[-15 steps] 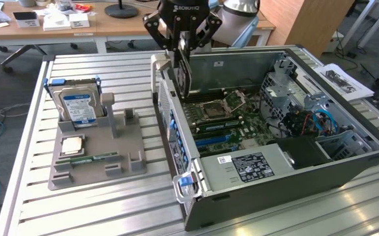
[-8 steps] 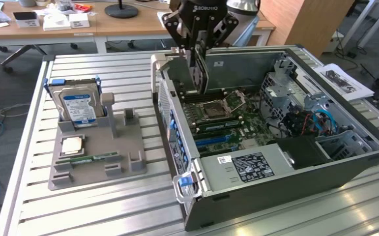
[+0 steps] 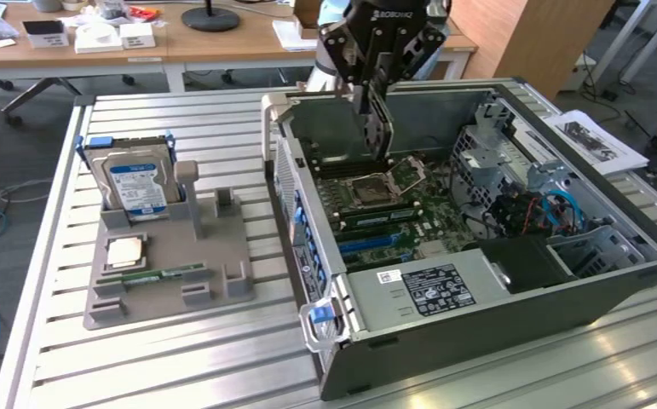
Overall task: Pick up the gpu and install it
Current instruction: 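Pick up the gpu and move the gpu toward the slot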
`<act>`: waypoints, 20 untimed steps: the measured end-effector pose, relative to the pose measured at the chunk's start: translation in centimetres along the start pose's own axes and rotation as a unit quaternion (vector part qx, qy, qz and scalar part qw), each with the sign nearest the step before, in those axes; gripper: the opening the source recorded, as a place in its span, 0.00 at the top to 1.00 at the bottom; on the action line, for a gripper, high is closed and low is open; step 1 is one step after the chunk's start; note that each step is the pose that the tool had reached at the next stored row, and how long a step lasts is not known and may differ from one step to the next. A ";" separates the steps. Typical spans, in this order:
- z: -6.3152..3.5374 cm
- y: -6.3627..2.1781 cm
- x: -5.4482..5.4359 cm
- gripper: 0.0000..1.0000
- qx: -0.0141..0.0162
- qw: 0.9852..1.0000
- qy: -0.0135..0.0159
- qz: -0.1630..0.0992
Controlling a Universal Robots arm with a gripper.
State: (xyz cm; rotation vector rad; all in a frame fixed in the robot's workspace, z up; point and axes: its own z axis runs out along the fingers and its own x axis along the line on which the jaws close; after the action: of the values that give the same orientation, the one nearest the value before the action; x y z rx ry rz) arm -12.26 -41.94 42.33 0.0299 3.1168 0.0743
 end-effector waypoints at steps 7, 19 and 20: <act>0.07 0.06 -3.2 0.73 0.000 1.000 0.000 0.000; 0.21 0.16 -8.6 0.73 0.000 1.000 0.000 0.000; 0.22 0.17 -9.1 0.73 0.000 1.000 0.000 0.000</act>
State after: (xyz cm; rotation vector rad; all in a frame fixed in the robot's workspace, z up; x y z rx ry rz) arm -3.16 -41.94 42.33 0.0299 3.1168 0.0742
